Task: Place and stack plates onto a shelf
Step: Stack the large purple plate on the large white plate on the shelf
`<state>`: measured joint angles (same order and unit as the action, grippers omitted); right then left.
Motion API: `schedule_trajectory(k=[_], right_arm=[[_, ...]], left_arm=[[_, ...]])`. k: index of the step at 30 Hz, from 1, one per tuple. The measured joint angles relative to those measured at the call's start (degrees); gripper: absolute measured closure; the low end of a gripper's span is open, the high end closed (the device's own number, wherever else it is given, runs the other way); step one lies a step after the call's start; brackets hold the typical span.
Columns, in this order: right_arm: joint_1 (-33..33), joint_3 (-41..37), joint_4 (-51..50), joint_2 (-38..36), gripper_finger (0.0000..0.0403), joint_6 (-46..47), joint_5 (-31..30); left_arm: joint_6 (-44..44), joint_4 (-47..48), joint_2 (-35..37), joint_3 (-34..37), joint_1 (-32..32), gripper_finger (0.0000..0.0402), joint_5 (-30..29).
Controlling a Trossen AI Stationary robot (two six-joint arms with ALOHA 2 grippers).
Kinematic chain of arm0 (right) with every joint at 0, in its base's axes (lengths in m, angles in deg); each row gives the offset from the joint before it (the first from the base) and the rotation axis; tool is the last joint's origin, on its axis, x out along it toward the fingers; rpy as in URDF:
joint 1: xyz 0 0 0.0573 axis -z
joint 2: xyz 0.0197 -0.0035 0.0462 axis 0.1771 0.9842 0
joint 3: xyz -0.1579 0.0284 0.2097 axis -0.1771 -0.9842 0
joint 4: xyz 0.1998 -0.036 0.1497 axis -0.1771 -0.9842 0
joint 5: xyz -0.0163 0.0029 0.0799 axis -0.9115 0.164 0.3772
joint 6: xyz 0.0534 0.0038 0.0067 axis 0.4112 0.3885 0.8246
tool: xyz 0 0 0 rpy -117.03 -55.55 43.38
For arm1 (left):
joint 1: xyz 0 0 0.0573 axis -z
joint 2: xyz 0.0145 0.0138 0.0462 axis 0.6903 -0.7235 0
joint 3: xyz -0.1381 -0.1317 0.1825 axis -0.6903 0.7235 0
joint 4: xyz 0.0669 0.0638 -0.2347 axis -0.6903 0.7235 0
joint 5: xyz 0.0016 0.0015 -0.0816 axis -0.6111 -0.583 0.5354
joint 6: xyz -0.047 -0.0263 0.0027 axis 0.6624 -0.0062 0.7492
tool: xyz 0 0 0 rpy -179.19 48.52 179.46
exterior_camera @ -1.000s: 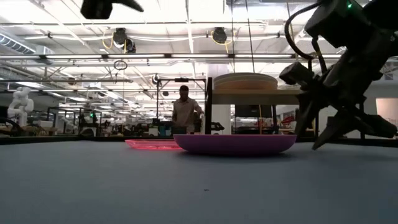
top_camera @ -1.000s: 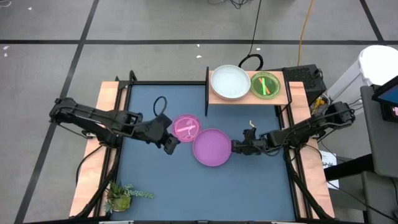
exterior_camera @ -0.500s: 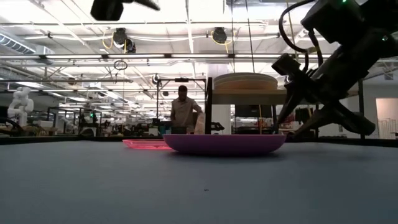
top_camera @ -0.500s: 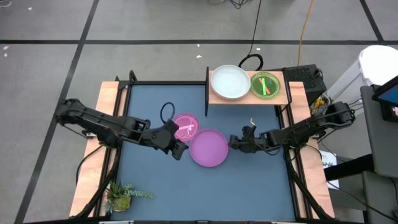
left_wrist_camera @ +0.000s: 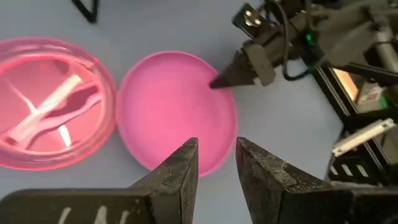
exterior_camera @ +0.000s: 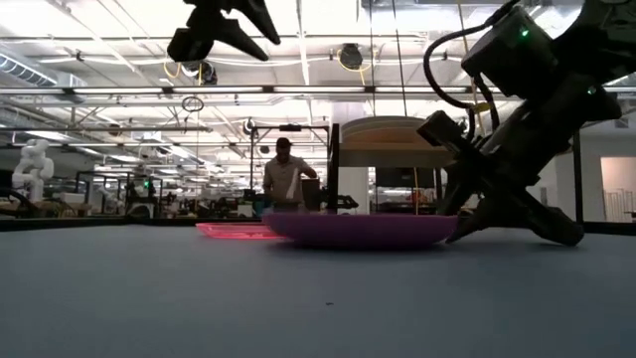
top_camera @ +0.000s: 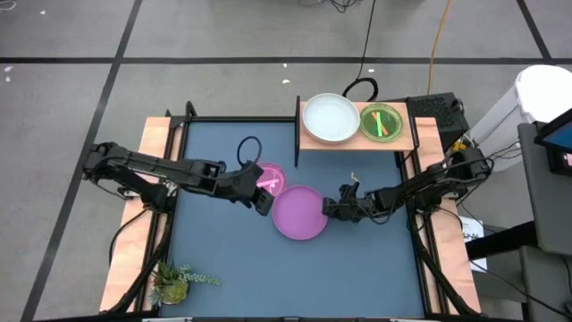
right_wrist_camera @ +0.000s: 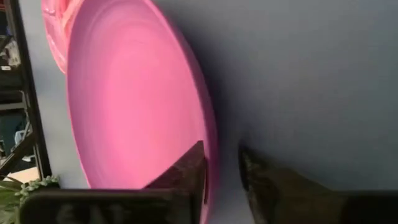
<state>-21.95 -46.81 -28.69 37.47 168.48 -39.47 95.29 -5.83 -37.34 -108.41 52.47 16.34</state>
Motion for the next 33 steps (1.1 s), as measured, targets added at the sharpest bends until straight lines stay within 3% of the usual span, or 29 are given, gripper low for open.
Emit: schedule_trajectory(k=[4, 9, 13, 17, 27, 33], right_arm=[[-0.1, 0.0, -0.1, -1.7, 0.0392, -2.4, 0.6], [-0.2, -0.1, -0.4, -4.4, 0.0395, -3.1, 1.0], [-0.4, -0.1, -0.4, -6.6, 0.0399, -2.9, 0.6], [-0.5, -0.1, -0.1, -9.3, 0.0400, -2.8, -1.2], [-0.4, 0.5, -0.2, -13.3, 0.0401, -2.6, -5.6], [-0.4, 4.1, -0.2, -13.4, 0.0402, -3.8, -5.9]], left_arm=[[0.6, 1.0, -0.1, 0.0, -1.8, 0.0289, 0.6], [6.5, 6.4, -0.1, 0.0, -3.5, 0.0288, 4.3], [6.6, 6.4, -0.1, 0.0, -5.4, 0.0288, 10.7], [6.6, 5.7, -0.1, 0.0, -6.2, 0.0282, 13.5], [5.7, 1.8, -3.5, 0.0, -7.8, 0.0138, 14.2], [7.0, -4.8, -5.3, 0.2, -7.8, 0.0111, 13.9]])
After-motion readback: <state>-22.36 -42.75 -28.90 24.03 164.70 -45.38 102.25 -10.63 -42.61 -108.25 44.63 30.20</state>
